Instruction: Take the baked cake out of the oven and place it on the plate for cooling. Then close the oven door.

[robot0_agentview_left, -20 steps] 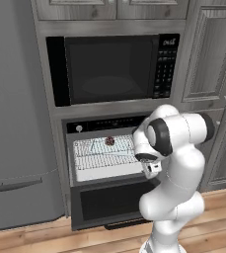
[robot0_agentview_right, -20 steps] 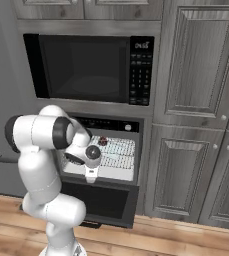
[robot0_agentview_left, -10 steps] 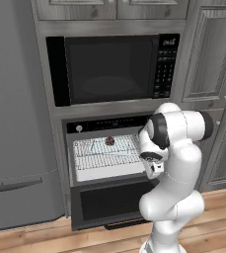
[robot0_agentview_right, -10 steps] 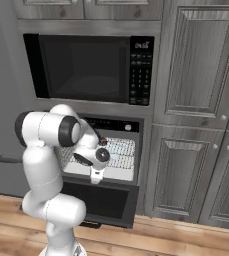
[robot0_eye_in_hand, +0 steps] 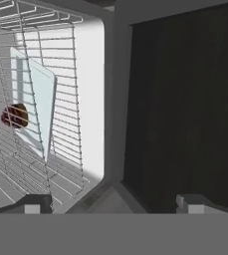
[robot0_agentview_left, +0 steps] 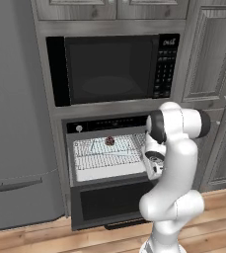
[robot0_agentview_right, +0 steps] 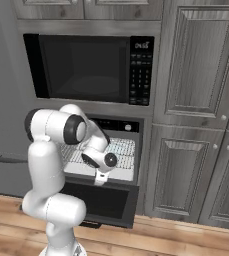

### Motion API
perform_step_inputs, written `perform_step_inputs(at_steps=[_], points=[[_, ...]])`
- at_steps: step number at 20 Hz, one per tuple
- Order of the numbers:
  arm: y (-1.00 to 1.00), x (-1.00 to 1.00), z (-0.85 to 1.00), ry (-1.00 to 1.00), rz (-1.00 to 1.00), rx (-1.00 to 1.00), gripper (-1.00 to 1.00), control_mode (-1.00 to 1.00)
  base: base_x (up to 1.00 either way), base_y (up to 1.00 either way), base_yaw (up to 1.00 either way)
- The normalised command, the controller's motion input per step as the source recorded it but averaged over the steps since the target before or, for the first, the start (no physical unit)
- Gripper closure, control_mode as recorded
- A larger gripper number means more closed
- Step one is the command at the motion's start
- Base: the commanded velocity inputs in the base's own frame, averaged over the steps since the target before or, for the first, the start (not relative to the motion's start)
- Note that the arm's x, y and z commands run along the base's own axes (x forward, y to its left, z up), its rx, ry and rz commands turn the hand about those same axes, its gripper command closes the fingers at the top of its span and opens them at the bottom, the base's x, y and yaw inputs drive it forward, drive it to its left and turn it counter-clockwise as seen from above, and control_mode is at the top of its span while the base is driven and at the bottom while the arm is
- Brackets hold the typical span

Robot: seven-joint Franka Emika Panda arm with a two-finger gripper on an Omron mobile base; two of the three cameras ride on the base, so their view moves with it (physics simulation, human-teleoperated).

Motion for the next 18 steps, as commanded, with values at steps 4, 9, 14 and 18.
perform_step_inputs(at_steps=[4,9,14,18], points=[[0.0,0.13,-0.21,0.0,0.0,0.06,-1.0,-1.0,0.0,0.0,0.0],[0.06,0.16,-0.15,0.0,0.0,0.13,-1.0,-1.0,0.0,0.0,0.0],[0.01,0.21,-0.14,0.0,0.0,0.18,-1.0,-1.0,0.0,0.0,0.0],[0.0,0.35,-0.08,0.0,0.0,0.11,-1.0,-1.0,0.0,0.0,0.0]])
